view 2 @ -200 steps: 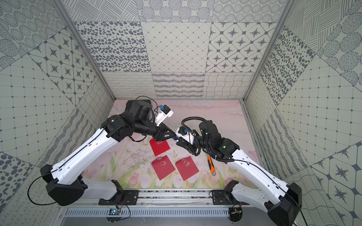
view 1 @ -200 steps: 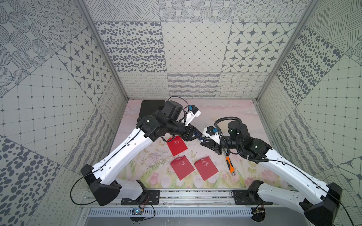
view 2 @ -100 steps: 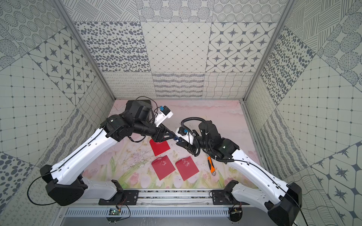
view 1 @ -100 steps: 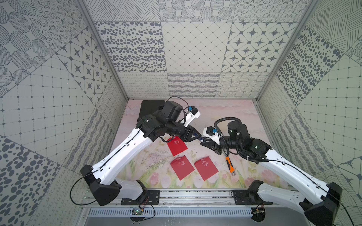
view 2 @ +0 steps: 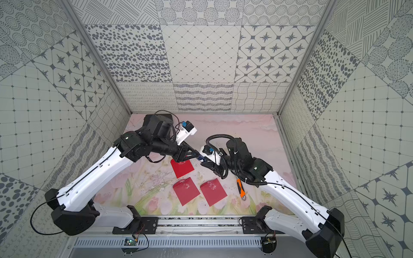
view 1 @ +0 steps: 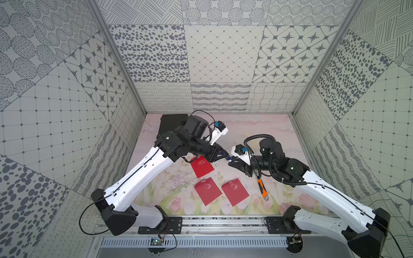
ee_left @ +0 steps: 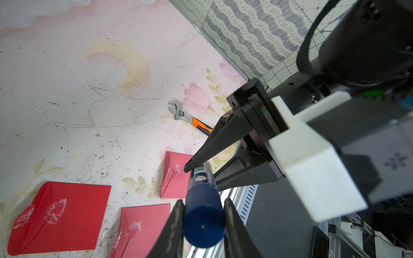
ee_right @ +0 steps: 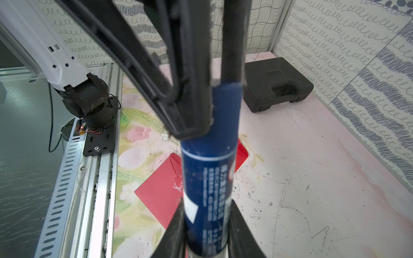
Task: Seal the envelope with a glue stick
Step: Open the lid of the glue stick.
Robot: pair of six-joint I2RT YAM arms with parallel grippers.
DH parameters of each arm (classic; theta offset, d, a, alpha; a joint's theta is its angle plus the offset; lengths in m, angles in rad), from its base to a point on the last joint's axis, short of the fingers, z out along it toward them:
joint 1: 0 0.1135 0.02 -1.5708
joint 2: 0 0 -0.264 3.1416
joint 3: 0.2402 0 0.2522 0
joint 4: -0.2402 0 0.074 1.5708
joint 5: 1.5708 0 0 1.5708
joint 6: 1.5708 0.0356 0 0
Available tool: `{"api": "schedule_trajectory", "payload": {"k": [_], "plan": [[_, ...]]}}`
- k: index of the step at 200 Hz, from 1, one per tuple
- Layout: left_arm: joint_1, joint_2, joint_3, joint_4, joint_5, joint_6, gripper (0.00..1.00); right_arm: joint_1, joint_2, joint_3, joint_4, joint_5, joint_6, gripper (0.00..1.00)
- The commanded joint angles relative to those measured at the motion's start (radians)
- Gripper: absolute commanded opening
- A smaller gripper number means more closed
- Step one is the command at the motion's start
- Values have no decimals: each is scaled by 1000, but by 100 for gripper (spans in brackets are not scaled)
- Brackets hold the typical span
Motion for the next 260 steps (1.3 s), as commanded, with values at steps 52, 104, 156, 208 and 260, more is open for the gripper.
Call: {"api": "schedule_trajectory", "payload": {"k": [52, 104, 156, 208, 260], "plan": [[-2, -48, -3, 38, -63, 32, 5, 36, 25, -59, 16, 77, 7, 0], [7, -63, -4, 46, -45, 31, 3, 48, 23, -89, 34, 105, 27, 0], [35, -91, -21, 63, -1, 13, 0, 54, 18, -102, 33, 136, 29, 0], [80, -107, -33, 70, 44, -5, 0, 57, 16, -108, 30, 150, 33, 0], [110, -122, -36, 74, 61, -12, 0, 58, 18, -109, 25, 163, 33, 0]]}}
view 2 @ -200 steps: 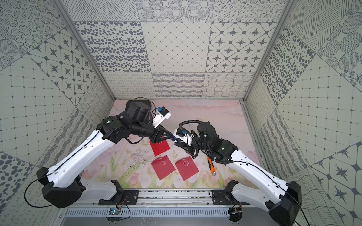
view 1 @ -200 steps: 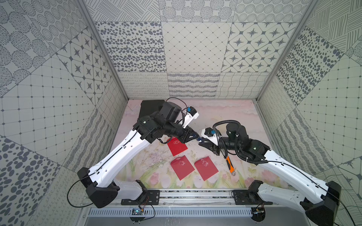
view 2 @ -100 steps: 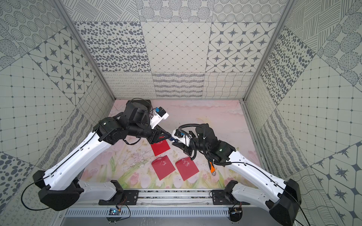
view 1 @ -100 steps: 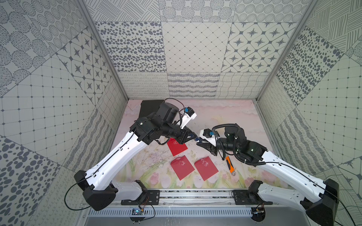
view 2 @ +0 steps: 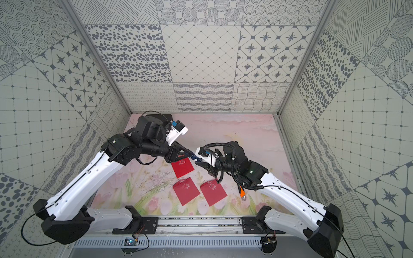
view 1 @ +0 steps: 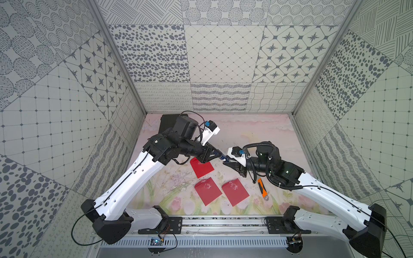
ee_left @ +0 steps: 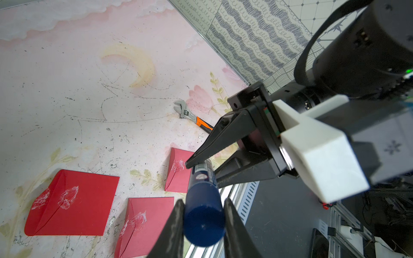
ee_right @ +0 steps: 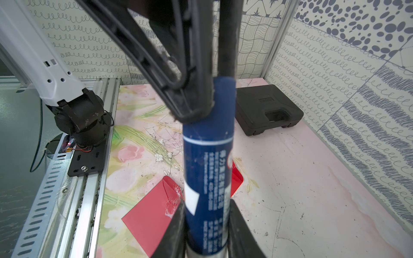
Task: Seal the envelope with a glue stick
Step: Open the lid of the glue stick.
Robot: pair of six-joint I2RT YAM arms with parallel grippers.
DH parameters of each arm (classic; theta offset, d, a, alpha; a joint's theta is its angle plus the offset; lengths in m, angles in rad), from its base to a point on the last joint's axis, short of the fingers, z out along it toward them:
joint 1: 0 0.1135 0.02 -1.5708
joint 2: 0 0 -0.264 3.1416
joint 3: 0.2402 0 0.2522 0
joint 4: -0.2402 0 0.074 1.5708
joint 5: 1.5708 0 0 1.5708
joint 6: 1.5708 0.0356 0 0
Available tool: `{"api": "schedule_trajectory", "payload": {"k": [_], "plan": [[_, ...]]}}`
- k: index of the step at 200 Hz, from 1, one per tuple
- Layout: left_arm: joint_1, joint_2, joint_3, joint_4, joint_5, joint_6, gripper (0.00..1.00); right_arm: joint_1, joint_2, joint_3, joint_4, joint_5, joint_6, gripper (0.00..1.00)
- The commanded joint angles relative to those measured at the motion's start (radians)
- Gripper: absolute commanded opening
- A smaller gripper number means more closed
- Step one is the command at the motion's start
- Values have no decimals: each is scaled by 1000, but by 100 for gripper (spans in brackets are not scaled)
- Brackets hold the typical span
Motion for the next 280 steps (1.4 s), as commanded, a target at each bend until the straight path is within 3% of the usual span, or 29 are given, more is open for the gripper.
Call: {"api": "schedule_trajectory", "payload": {"k": [1, 152, 280], "plan": [[29, -34, 7, 97, 23, -20, 0, -12, 11, -47, -173, 78, 10, 0], [89, -96, -52, 193, 26, -91, 0, -5, 24, -43, -179, 91, 11, 0], [154, -133, -97, 293, 116, -175, 0, 6, 39, -38, -191, 108, 5, 0]]}}
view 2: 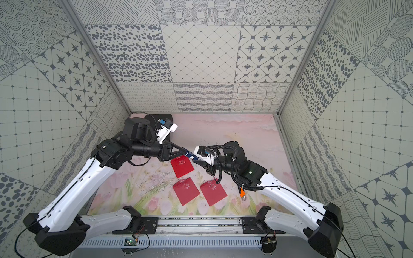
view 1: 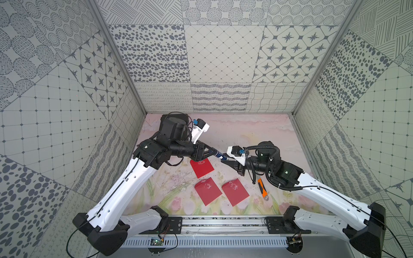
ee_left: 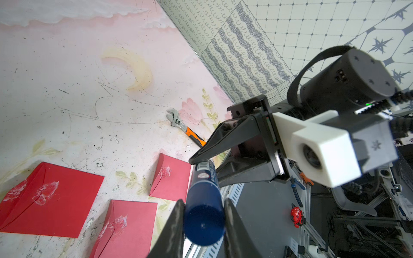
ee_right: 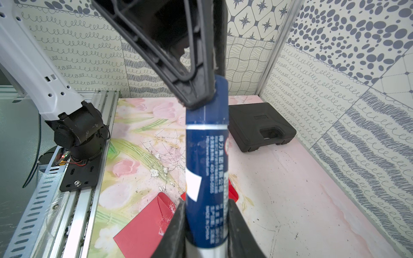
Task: Seal the envelope with a glue stick
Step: Open the lid of the glue stick, then place the lid at the center of the board.
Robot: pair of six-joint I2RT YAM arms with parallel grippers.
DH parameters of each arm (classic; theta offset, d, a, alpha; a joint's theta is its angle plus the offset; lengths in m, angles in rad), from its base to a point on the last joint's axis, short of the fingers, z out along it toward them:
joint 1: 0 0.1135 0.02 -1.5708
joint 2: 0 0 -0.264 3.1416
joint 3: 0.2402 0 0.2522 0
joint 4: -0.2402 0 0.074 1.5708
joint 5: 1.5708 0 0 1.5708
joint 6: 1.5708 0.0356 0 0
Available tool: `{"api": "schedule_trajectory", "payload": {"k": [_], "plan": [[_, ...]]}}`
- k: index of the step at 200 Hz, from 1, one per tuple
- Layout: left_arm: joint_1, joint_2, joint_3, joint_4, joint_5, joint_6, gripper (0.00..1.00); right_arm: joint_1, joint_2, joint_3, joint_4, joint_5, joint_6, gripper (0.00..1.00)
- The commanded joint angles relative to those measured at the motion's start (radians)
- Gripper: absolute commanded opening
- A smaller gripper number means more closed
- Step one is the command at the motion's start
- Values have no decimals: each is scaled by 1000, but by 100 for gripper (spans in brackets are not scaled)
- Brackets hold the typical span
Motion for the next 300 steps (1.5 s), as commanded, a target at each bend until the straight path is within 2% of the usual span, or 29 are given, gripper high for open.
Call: {"api": "schedule_trajectory", "payload": {"k": [1, 89, 148, 172, 194, 260, 300], "plan": [[33, -34, 8, 202, -9, -46, 0, -17, 34, -41, -258, 92, 5, 0], [57, -40, -9, 231, 18, -68, 0, -11, 35, -37, -263, 104, 4, 0], [60, -33, -15, 194, -29, -47, 0, -10, 34, -35, -259, 109, 8, 0], [60, -14, -13, 148, -107, -24, 0, -9, 34, -35, -260, 110, 9, 0], [59, 41, -1, 73, -225, -4, 0, -9, 34, -33, -261, 114, 10, 0], [59, 305, 66, -102, -620, 37, 2, -3, 30, -30, -267, 121, 10, 0], [58, 475, 94, -78, -726, 41, 6, 2, 28, -31, -269, 123, 9, 0]]}}
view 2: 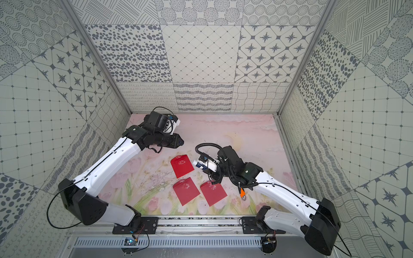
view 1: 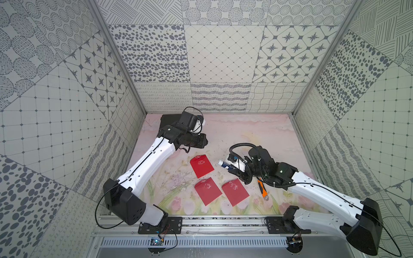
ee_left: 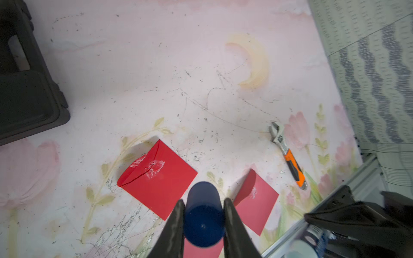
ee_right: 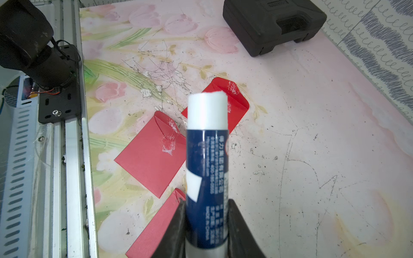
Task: Seal the envelope with a glue stick
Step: Place the lid at the center of the board.
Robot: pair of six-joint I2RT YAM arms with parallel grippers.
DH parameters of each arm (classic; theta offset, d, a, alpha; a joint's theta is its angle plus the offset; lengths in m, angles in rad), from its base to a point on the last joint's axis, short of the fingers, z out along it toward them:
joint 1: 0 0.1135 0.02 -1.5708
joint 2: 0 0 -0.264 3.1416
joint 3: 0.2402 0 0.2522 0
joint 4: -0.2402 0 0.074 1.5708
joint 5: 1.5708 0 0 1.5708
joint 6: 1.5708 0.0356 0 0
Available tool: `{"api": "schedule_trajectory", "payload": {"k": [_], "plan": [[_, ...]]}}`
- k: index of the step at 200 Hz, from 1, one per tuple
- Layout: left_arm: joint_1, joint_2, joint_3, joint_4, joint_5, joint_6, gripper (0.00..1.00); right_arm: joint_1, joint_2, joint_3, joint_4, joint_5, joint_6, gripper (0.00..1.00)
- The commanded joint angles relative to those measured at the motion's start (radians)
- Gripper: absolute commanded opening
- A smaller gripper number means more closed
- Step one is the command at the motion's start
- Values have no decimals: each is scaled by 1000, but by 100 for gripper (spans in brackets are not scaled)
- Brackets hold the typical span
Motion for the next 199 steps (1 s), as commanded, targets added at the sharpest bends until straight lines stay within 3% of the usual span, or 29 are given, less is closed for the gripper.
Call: {"api": "schedule_trajectory", "payload": {"k": [1, 68, 122, 199], "plan": [[2, 126, 36, -47, -240, 39, 6, 6, -16, 14, 18, 6, 5, 0], [6, 426, 143, 9, -361, 80, 12, 13, -21, 7, 15, 11, 10, 0], [47, 578, 189, 86, -309, 71, 18, 20, -20, 9, 10, 23, 10, 0], [80, 675, 214, 158, -271, 77, 23, 26, -12, 15, 6, 33, 12, 0]]}}
